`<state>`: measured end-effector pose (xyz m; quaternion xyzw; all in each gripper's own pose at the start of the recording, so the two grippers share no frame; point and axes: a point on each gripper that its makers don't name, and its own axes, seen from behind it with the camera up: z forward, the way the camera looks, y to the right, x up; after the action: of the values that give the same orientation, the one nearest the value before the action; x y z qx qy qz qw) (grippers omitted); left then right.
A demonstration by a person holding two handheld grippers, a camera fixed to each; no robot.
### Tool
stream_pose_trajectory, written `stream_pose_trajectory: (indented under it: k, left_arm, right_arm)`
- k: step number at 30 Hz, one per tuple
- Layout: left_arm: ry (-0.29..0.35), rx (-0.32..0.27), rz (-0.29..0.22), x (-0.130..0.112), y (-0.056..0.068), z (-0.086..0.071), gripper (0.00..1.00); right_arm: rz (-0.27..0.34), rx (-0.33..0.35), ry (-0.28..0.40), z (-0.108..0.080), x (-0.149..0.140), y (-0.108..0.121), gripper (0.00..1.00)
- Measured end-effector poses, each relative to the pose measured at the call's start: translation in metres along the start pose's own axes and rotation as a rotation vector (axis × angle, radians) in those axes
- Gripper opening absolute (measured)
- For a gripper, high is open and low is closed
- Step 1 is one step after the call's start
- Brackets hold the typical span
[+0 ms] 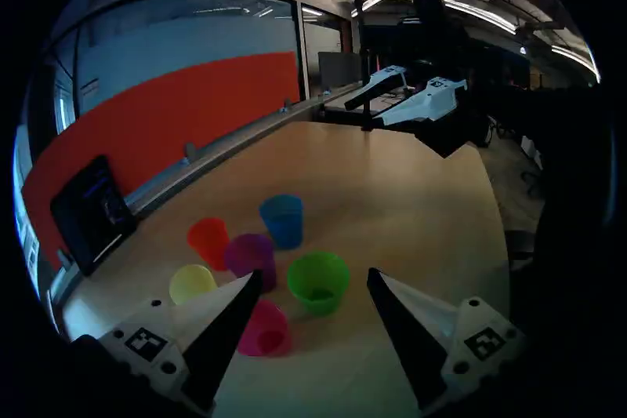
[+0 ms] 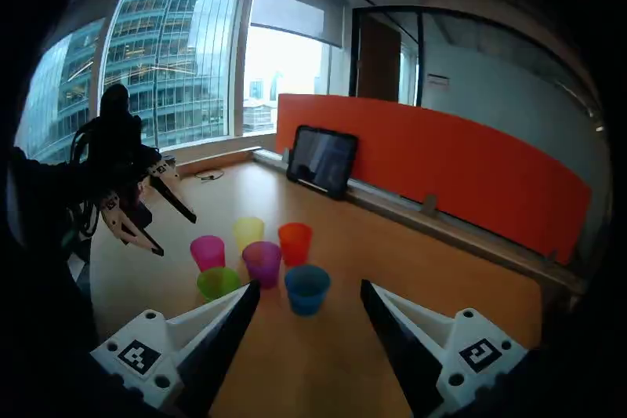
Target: Pour water
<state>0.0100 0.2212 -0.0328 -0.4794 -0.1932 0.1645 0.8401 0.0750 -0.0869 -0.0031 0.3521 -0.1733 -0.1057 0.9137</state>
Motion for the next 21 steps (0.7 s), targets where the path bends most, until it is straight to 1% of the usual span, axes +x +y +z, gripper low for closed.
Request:
stream_pose_trajectory:
  k: [11,21]
  left_arm:
    - [-0.097,-0.038,0.017,-0.02,0.003,0.029,0.99]
    - [-0.173,-0.056,0.03,-0.035,0.002,0.053,0.99]
  right_arm:
    - [0.001,0.017,-0.014,0.005,-0.012,0.001,0.99]
    - [-0.002,0.02,-0.014,0.007,-0.016,0.004,1.0]
